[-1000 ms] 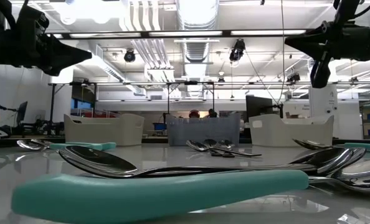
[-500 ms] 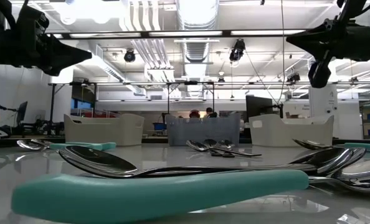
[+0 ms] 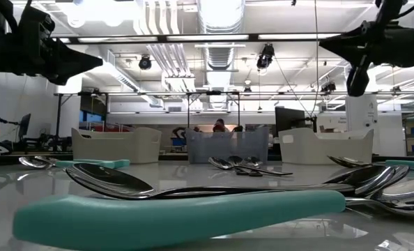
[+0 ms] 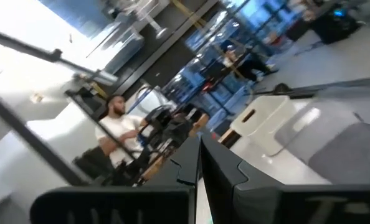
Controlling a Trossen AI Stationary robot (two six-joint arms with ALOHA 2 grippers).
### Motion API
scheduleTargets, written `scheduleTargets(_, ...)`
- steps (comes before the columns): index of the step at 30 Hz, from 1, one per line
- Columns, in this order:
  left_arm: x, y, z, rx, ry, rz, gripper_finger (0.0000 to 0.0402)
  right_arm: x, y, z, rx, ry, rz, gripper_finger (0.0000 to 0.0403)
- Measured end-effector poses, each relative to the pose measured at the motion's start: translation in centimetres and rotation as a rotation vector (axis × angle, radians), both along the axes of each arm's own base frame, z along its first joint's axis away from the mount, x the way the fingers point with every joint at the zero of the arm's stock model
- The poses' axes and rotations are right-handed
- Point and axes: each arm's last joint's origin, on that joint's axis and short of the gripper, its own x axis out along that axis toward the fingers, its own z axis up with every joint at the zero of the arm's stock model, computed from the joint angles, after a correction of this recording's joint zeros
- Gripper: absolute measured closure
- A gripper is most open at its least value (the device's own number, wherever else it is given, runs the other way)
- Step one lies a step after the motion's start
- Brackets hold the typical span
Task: Sort silverware by color (type)
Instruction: Put the black spoon into the top black bin
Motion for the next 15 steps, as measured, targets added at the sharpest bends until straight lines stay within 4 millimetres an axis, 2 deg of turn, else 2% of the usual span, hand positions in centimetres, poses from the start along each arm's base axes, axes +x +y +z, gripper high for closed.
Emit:
scheduleTargets(4, 0.0, 0.0, 0.0, 0.000, -0.001, 0.000, 0.0402, 0.0, -0.1, -0.1, 0.061, 0.005, -0.019, 0.0394)
scheduleTargets(6, 0.0, 0.0, 0.0, 0.000, -0.001, 0.000, 0.0402, 0.3, -0.1, 0.1, 0.072, 0.068, -0.020, 0.0394)
scheduleTargets(15, 0.0, 0.0, 0.0, 0.000, 0.000, 0.000, 0.0402, 2.0, -0.4, 3.0, 0.057, 0.442, -0.103, 0.0394)
